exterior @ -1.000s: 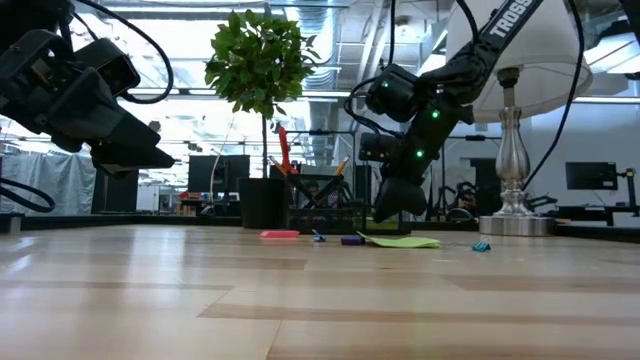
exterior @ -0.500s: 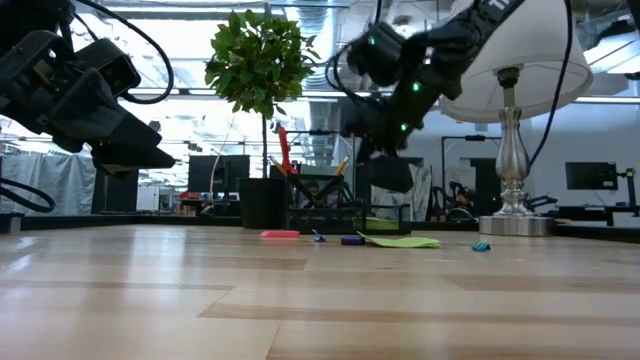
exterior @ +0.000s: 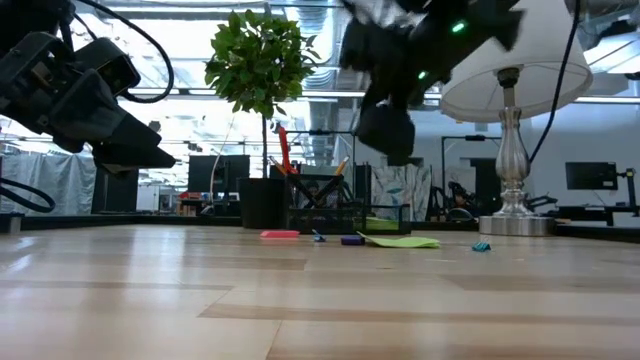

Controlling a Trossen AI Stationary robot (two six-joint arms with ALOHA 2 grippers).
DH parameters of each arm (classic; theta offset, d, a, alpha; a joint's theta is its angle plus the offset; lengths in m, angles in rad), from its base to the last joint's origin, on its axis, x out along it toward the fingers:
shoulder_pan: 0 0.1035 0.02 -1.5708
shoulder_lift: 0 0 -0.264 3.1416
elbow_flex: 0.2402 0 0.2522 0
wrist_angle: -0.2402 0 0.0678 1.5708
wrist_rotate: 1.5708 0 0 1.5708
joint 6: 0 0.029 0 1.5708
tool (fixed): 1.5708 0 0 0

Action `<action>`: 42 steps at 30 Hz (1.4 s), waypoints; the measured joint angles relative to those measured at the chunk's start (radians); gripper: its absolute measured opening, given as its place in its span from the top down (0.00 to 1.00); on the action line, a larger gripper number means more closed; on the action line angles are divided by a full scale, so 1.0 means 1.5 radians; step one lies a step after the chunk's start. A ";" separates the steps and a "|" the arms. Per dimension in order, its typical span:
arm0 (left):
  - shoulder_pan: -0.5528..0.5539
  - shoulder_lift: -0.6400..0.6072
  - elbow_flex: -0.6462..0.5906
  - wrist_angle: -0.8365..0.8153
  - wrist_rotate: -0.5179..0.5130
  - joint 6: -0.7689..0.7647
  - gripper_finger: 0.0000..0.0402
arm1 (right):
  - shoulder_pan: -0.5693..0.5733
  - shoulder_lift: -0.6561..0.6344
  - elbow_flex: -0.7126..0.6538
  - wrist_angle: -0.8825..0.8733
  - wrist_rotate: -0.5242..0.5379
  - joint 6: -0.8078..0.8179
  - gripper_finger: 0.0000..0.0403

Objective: Pick and place office supplies into organizer
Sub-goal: Put the bottom blue binder clip into the desk organizer

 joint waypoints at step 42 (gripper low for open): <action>0.000 0.000 0.000 0.154 -0.002 0.269 0.46 | 0.278 0.000 -0.074 -0.402 -0.312 1.167 0.51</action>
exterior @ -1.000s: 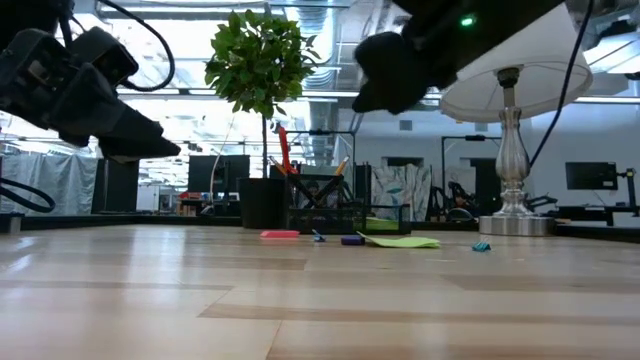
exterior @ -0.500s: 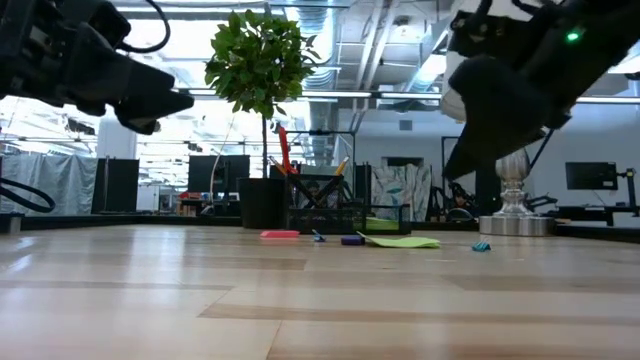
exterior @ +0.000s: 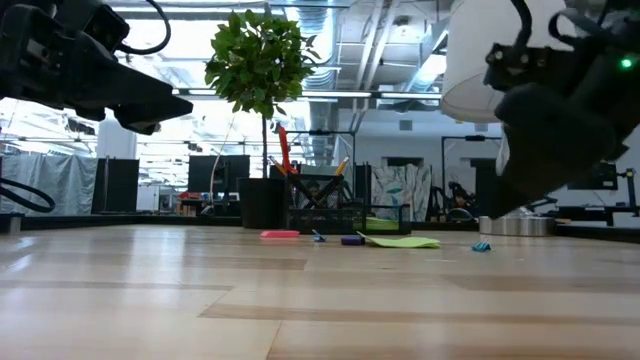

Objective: Pick and place office supplies into organizer
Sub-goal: Put the bottom blue binder clip into the desk organizer

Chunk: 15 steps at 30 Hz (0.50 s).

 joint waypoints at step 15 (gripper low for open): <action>0.000 0.000 0.000 0.000 0.002 -0.005 0.46 | -0.014 -0.001 -0.147 0.235 0.020 -0.010 0.50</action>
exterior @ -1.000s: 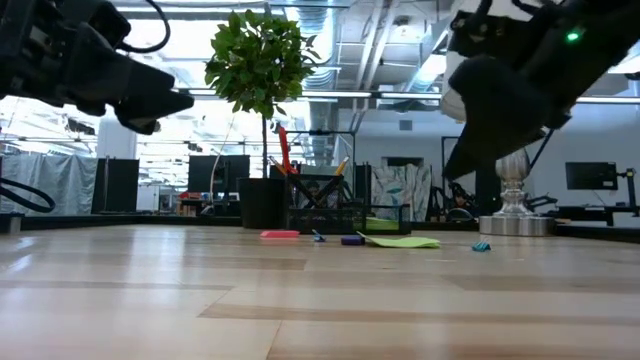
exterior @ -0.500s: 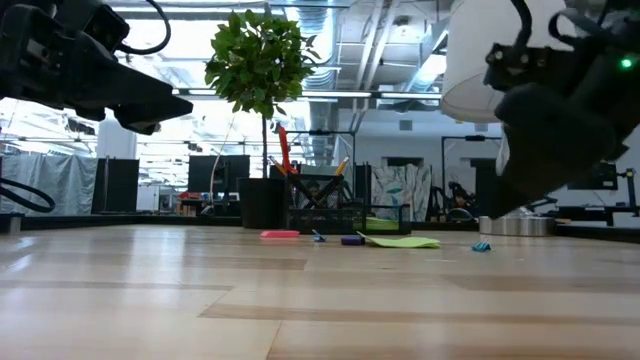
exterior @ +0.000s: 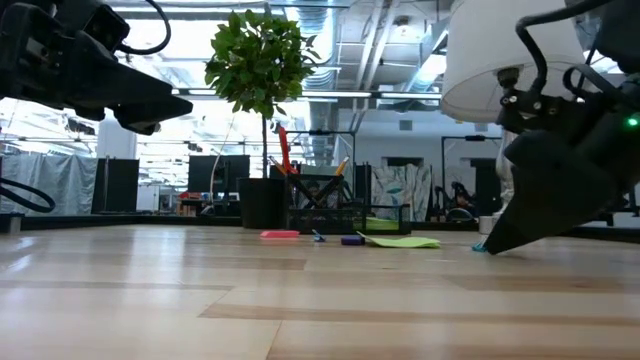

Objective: Pick and place office supplies into organizer
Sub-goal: Put the bottom blue binder clip into the desk organizer

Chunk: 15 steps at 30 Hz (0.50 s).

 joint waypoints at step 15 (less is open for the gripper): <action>0.000 0.000 0.000 -0.001 0.000 -0.001 0.46 | -0.001 0.000 -0.042 0.084 0.036 -0.081 0.49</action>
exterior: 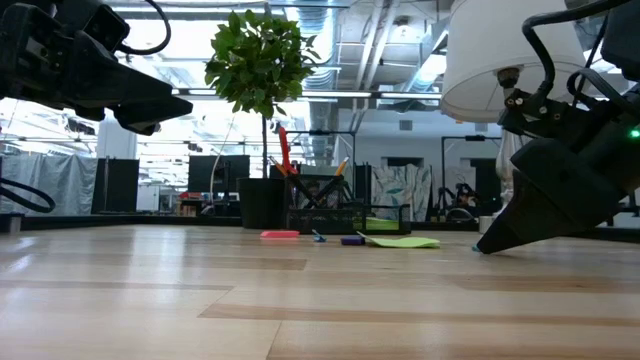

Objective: Pick and place office supplies into organizer
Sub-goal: Put the bottom blue binder clip into the desk organizer

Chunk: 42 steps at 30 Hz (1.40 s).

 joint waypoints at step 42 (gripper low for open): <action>0.000 0.000 0.000 -0.008 -0.002 0.000 0.46 | -0.064 -0.021 0.033 0.030 -0.038 -0.217 1.00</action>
